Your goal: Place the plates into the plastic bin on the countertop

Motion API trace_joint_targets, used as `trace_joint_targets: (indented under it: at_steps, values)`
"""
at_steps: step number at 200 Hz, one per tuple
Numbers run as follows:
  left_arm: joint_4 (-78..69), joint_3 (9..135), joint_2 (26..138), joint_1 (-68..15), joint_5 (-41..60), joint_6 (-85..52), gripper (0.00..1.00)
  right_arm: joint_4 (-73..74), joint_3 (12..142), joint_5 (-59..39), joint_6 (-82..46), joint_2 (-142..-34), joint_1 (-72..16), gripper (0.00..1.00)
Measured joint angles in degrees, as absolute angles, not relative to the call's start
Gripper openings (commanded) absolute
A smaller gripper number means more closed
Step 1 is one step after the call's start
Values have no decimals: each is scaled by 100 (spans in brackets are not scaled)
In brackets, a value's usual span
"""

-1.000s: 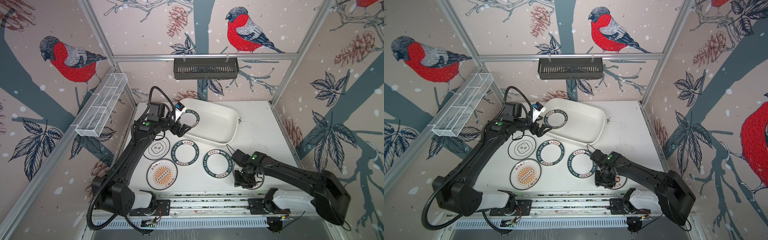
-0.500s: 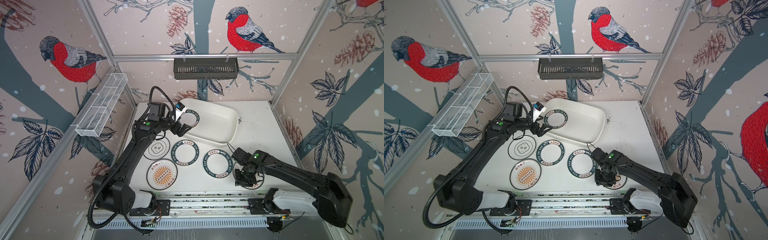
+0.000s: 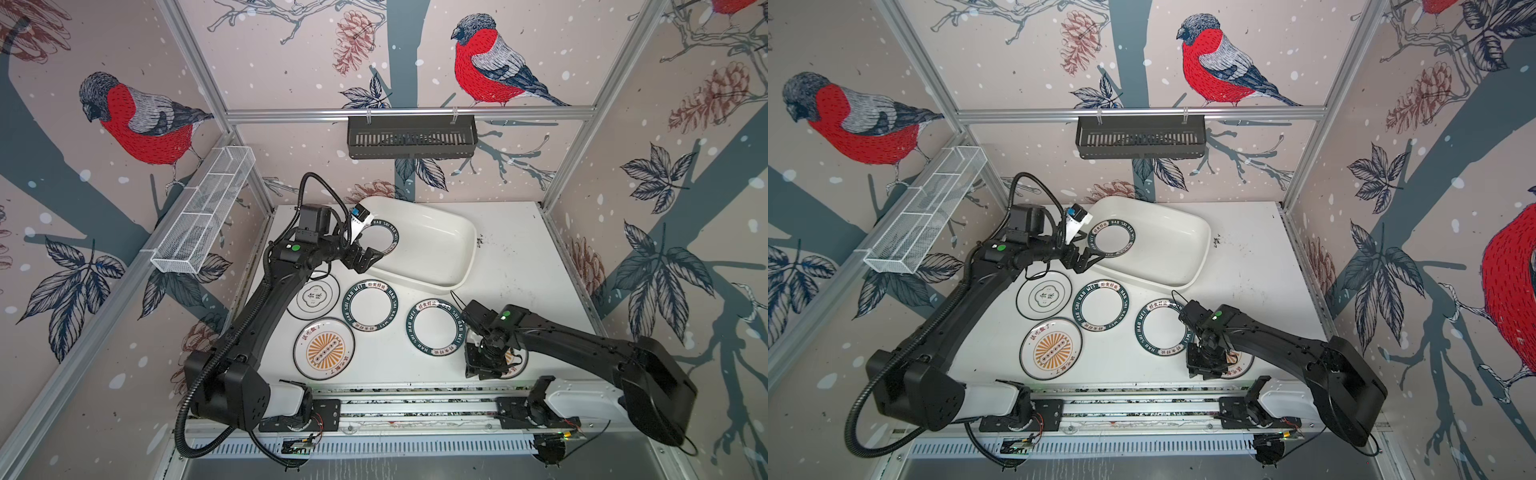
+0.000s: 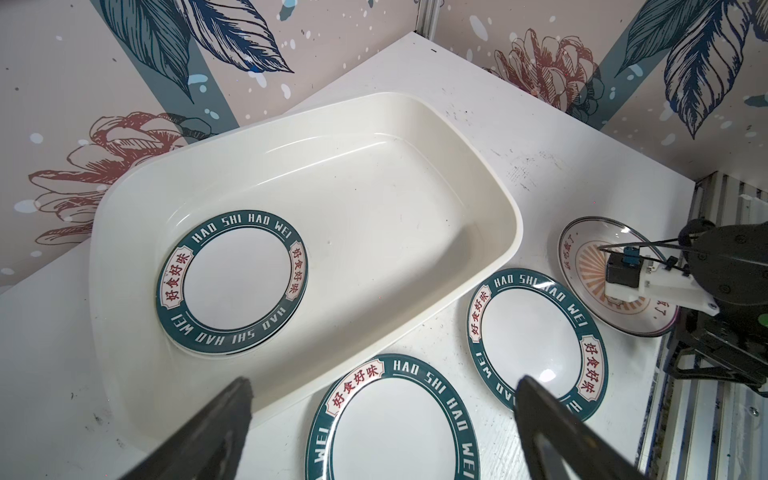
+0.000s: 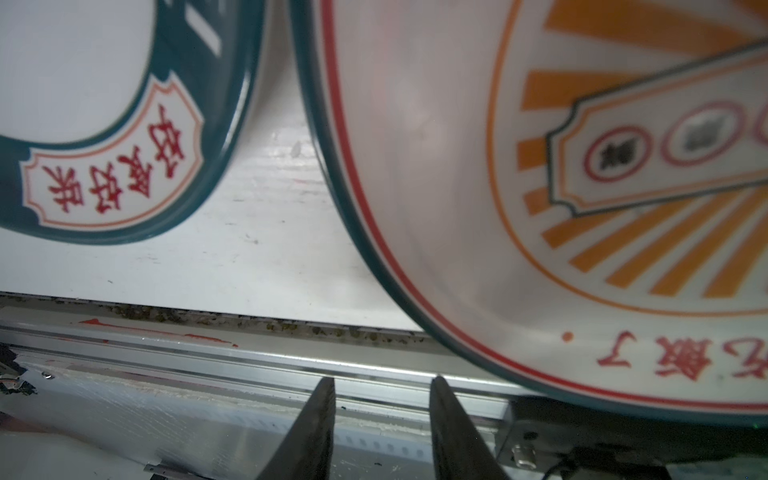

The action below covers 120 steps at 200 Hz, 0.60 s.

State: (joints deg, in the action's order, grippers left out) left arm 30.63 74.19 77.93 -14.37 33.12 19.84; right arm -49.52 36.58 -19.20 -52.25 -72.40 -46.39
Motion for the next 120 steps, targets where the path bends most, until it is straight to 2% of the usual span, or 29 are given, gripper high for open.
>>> trace_joint_targets:
  at_steps: [120]
  values:
    - [3022,7234,7712,-1439,3444,1966,98,-4764,3660,-1452,-4912,-7533,-4104,40]
